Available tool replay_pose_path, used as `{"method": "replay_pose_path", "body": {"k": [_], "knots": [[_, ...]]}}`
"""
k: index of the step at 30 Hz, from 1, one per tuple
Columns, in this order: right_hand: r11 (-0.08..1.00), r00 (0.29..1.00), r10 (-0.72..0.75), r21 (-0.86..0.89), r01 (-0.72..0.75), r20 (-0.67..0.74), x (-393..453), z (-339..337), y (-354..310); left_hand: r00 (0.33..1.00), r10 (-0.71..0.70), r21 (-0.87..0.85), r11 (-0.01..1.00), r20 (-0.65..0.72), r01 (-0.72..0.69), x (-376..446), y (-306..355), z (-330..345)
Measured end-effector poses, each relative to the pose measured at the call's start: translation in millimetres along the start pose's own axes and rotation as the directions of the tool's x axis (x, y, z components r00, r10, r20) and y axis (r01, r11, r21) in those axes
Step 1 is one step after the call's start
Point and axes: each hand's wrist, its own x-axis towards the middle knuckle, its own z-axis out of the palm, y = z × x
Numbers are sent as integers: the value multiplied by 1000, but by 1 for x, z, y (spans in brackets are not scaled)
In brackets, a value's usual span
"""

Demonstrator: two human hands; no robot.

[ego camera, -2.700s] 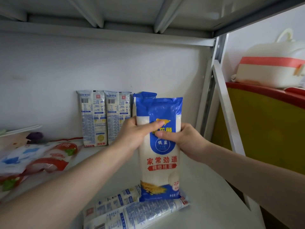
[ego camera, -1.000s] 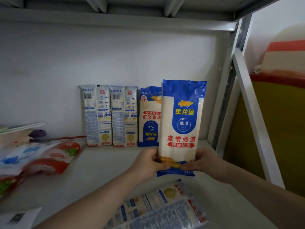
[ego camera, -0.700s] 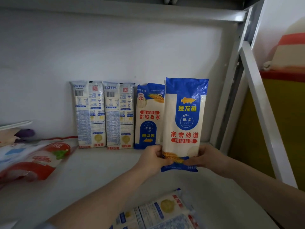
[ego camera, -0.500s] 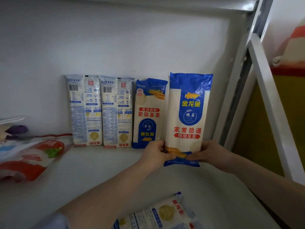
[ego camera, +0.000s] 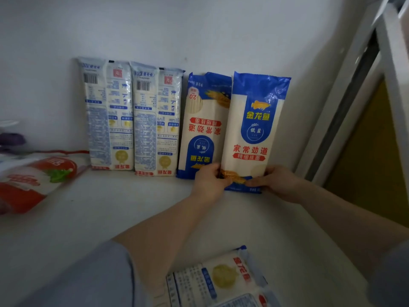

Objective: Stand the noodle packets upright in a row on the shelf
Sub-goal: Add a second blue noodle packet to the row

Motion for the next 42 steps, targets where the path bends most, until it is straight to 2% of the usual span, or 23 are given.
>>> {"method": "replay_pose_path", "body": {"k": [5, 11, 17, 20, 23, 29, 35, 42], "knots": [[999, 1000, 13, 33, -14, 22, 9, -2, -4, 1000, -5, -1, 1000, -15, 5, 8, -1, 3], [999, 999, 26, 47, -25, -23, 9, -2, -4, 998, 40, 26, 999, -58, -39, 9, -1, 6], [998, 975, -60, 20, 66, -216, 5, 8, 4, 983, 54, 173, 985, -177, -23, 6, 1, 8], [980, 973, -66, 171, 106, -223, 4, 10, 11, 963, 65, 226, 974, -261, -5, -1, 6, 5], [929, 978, -59, 346, 127, -202, 2, 7, 17, 958, 61, 249, 969, -282, 12, -4, 8, 5], [941, 951, -82, 291, 173, -299, 3, 12, 20, 962, 22, 343, 936, -271, 75, -3, 11, 6], [951, 943, -72, 263, 163, -324, 3, 13, 21, 962, 47, 462, 883, -269, 87, -3, 10, 9], [960, 920, -99, 208, 190, -379, 1, 18, 21, 960, 41, 517, 848, -276, 113, -3, 12, 9]]}}
